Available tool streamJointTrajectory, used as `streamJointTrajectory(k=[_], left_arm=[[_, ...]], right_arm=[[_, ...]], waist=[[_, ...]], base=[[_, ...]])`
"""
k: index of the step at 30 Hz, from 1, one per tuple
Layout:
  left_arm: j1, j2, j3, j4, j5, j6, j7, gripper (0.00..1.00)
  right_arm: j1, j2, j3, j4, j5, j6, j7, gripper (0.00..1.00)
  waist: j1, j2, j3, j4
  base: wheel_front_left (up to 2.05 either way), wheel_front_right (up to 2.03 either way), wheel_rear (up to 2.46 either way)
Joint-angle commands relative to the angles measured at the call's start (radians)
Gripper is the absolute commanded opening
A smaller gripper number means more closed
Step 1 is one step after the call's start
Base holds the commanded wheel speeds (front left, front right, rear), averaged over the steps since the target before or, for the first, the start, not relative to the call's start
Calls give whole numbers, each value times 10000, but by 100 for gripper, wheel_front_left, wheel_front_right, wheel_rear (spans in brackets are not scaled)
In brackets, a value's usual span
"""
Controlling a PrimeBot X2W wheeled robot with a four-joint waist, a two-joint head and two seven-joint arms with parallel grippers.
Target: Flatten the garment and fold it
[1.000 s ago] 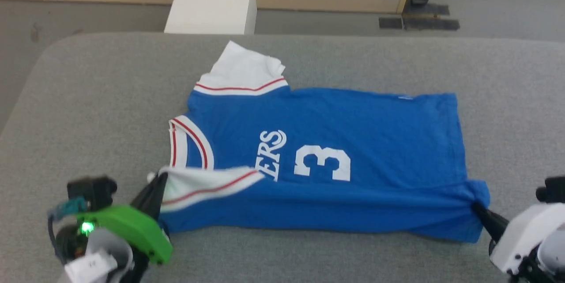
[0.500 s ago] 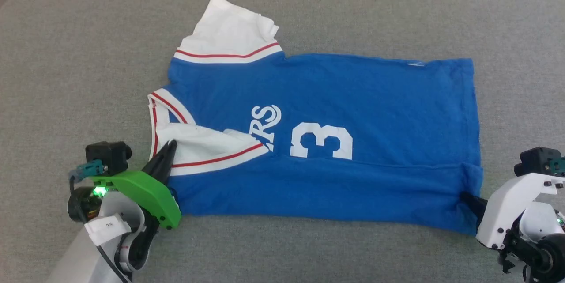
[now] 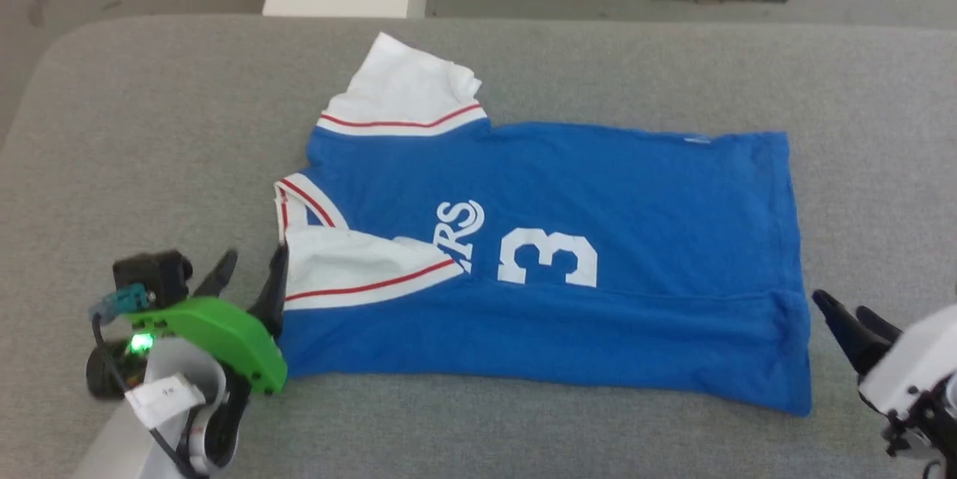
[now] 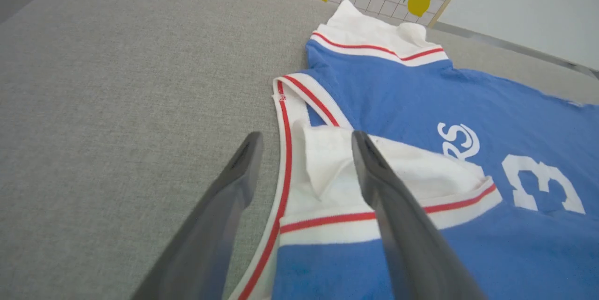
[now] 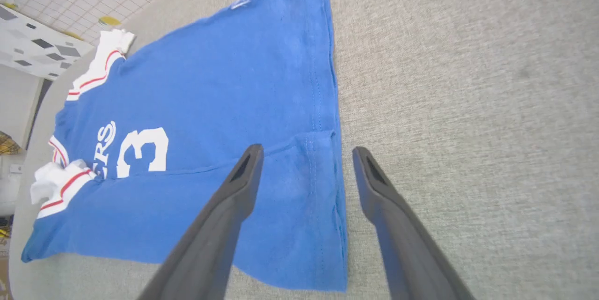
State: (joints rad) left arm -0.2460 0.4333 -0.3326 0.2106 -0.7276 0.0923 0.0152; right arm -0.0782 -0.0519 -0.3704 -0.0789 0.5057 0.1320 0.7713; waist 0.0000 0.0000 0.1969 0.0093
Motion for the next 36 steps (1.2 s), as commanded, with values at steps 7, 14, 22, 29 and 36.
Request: streamJointTrajectory(k=[7,14,22,29,36], left_arm=[[1452,620,-368,-1495,-180,1730,2737,100],[1443,858,-711,-1486,-342,2114,4179,100],[1394,440,-520,-614,-850,1798,3860,0],[1879,456,393,-1514,-1207,1801,2697,0],[2494,535,440,-3049,-1200,2123,2690,0]], right_arm=[[876,15,-224,-278,370,-13,-548,100],[873,15,-109,-242,464,-13,-696,100],[940,16,142,-346,86,-13,-649,100],[1408,-18,1025,-1064,-2147,-13,355,100],[1081,-84,1707,-498,-3532,-13,907,100]], waist=[[0,0,-542,213],[0,0,-286,-15],[0,0,-130,-188],[0,0,-172,-139],[0,0,-48,-25]], base=[[0,0,0],[0,0,0],[0,0,0],[0,0,0],[0,0,0]])
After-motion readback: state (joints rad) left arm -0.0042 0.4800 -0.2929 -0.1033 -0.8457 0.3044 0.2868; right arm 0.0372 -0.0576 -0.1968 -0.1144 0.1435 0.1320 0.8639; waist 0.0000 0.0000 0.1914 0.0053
